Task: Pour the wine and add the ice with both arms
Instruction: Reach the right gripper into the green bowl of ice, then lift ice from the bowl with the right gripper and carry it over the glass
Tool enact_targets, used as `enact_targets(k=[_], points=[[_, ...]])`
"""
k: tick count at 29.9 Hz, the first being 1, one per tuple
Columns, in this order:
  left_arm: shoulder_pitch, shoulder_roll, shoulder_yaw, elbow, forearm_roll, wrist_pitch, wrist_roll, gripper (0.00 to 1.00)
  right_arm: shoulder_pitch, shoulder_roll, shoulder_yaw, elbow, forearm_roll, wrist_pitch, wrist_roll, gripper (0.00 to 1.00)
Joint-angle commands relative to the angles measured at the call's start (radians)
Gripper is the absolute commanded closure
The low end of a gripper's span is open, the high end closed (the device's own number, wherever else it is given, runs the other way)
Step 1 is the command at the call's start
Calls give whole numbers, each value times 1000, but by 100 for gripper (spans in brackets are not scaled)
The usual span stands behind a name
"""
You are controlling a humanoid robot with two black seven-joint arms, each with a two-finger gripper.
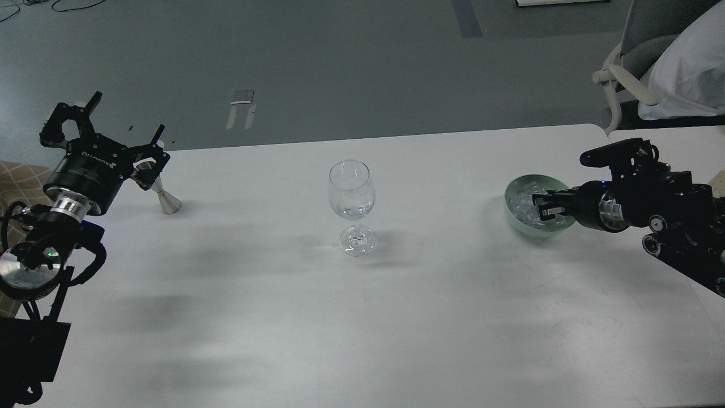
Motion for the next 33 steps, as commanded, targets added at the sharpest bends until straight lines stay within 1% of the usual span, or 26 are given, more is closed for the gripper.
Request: enact_targets(k=[1, 7, 10, 12, 16, 21, 28, 31, 33], points=[[0, 2, 0, 0, 0, 0, 0, 2, 4, 0, 0, 4, 3, 0, 0, 88], [-2, 3, 0, 0, 0, 1, 0, 2, 10, -12, 2, 38, 6, 2, 0, 88], [-2, 8, 0, -1, 0, 3, 0, 2, 15, -57, 6, 90, 7, 2, 0, 88], [-2, 12, -1, -3, 0, 4, 0, 2, 41, -107, 11, 136, 7, 2, 0, 88], [-2, 12, 0, -3, 0, 4, 0, 2, 90, -140, 12, 150, 9, 0, 4, 88], [-2, 8, 3, -4, 0, 6, 0, 2, 156, -167, 80, 210, 18, 2, 7, 88], [-2, 6, 3, -4, 0, 6, 0, 2, 188, -153, 140, 329, 20, 5, 6, 87], [-2, 6, 5, -4, 0, 6, 0, 2, 191, -114, 140, 398, 20, 6, 1, 82], [-2, 6, 5, -4, 0, 6, 0, 2, 193, -89, 140, 408, 20, 8, 1, 82]])
